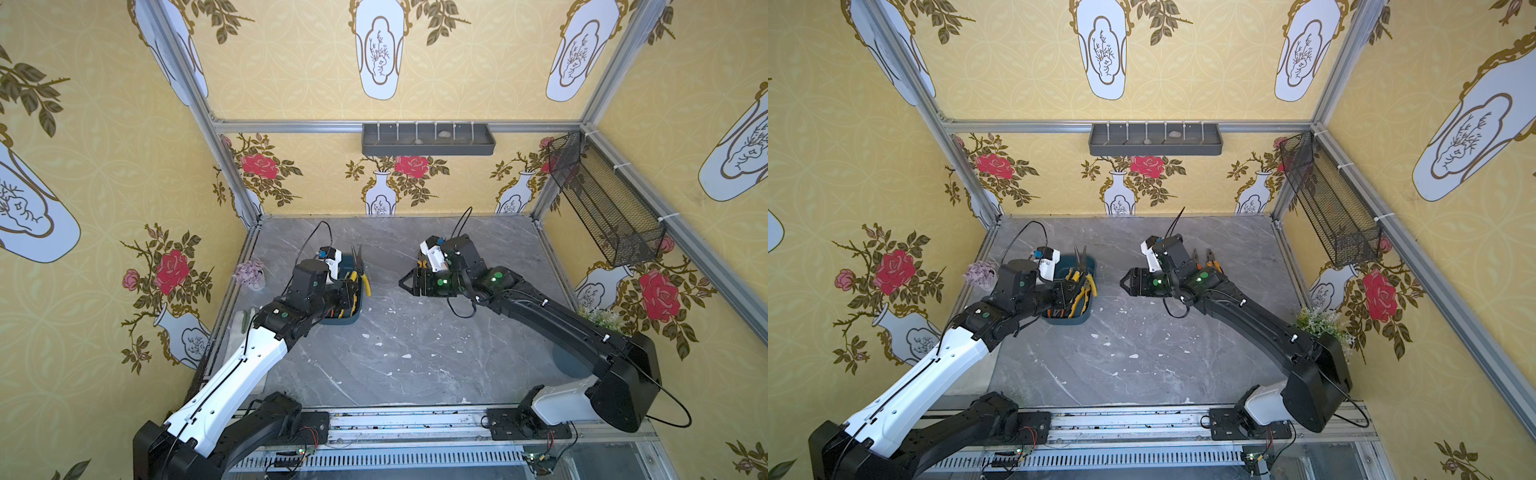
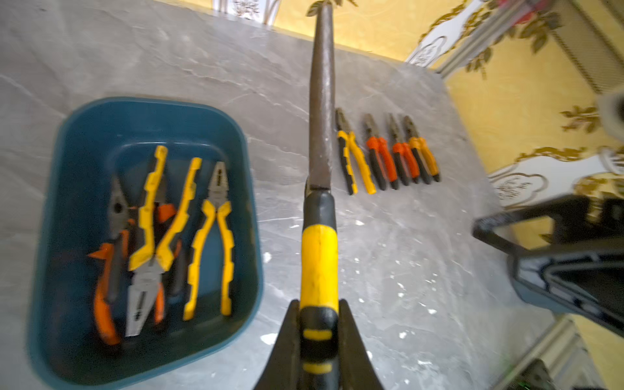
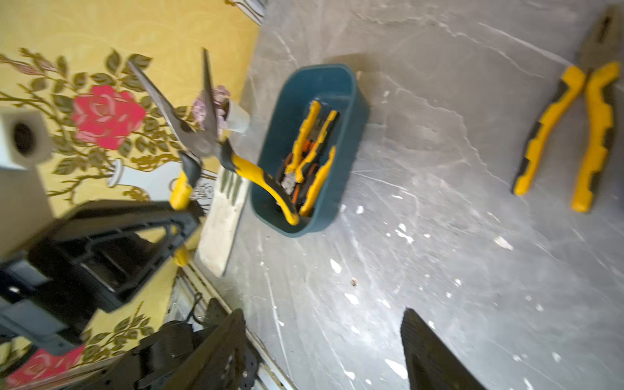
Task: Take the pliers out of the storage box
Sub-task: Place the pliers at the center of the board.
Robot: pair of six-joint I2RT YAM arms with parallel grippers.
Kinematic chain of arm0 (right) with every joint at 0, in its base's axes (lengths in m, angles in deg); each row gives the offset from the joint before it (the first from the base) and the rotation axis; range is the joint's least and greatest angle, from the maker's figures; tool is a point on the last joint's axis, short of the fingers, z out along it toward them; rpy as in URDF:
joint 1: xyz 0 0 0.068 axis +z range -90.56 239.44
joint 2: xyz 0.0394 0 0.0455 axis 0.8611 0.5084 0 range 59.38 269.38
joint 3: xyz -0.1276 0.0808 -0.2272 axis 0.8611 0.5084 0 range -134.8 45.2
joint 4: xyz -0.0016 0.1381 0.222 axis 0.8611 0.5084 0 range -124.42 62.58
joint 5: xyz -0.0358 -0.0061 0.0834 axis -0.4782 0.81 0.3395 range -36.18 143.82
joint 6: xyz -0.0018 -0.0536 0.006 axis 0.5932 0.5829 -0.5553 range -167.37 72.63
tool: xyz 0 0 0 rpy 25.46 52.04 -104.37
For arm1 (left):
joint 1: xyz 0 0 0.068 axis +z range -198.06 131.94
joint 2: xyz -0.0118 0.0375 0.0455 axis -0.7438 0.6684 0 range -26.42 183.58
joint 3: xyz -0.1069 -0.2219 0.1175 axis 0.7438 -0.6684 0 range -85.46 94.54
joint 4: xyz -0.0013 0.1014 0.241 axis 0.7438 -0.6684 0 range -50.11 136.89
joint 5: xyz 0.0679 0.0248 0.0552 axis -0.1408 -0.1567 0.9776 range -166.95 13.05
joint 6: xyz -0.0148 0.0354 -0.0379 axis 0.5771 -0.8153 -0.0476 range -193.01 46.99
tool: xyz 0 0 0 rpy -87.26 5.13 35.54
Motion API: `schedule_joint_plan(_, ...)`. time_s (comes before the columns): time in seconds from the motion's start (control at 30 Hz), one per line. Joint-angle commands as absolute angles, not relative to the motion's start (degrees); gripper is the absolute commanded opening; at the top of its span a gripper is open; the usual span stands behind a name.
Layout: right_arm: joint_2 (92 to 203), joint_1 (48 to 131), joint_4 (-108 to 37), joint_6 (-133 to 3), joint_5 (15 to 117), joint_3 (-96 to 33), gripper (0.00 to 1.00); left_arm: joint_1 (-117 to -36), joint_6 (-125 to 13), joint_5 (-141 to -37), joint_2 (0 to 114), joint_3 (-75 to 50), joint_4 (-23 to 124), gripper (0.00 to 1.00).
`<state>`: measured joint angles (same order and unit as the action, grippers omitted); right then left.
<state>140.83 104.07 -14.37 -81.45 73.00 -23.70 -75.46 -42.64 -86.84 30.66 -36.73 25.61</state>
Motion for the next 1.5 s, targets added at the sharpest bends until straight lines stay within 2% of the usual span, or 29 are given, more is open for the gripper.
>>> schedule_joint_plan(0.0, 142.70, 104.69, -21.78, -83.02, 78.40, -26.31, 0.73, -75.53, -39.10, -96.45, 28.30, -39.01, 33.18, 0.00)
schedule_joint_plan(0.27, 149.00, 107.78, -19.09, -79.02, 75.23, -35.09, 0.74, -75.79, -37.67, -100.26, 25.77, -41.21, 35.03, 0.00)
schedule_joint_plan(0.6, 154.69, 110.21, -14.68, -77.23, 69.33, -41.41, 0.74, -76.36, -37.36, -100.17, 26.49, -39.95, 35.37, 0.00)
schedule_joint_plan(0.8, 157.96, 111.82, -12.87, -76.49, 66.72, -45.07, 0.69, -76.53, -37.36, -100.42, 26.85, -39.93, 35.72, 0.00)
schedule_joint_plan(0.87, 158.46, 112.48, -12.87, -76.56, 65.91, -45.65, 0.64, -76.54, -37.50, -100.51, 26.83, -39.86, 35.68, 0.00)
schedule_joint_plan(0.97, 158.49, 113.35, -13.07, -76.04, 64.64, -45.94, 0.51, -76.54, -37.67, -100.51, 26.68, -39.84, 35.39, 0.00)
schedule_joint_plan(1.17, 158.14, 114.20, -13.19, -76.31, 63.35, -46.03, 0.05, -76.67, -37.76, -100.68, 26.82, -39.96, 35.56, 0.00)
schedule_joint_plan(1.2, 158.07, 114.29, -13.19, -76.37, 63.14, -46.03, 0.00, -76.71, -37.76, -100.75, 26.84, -40.04, 35.73, 0.00)
schedule_joint_plan(1.33, 157.47, 114.46, -13.75, -76.79, 62.96, -45.52, 0.00, -76.97, -37.92, -101.51, 26.85, -40.46, 36.41, 0.00)
schedule_joint_plan(1.37, 157.24, 114.55, -13.92, -76.88, 62.67, -45.45, 0.00, -76.97, -37.94, -101.94, 26.97, -40.47, 36.54, 0.07)
schedule_joint_plan(1.43, 156.96, 114.55, -13.85, -77.13, 61.87, -45.46, 0.00, -77.06, -37.85, -101.93, 27.11, -40.57, 36.35, 0.42)
schedule_joint_plan(1.47, 156.92, 114.55, -13.55, -77.08, 61.14, -45.67, 0.00, -77.15, -37.84, -101.80, 27.11, -40.58, 36.17, 0.49)
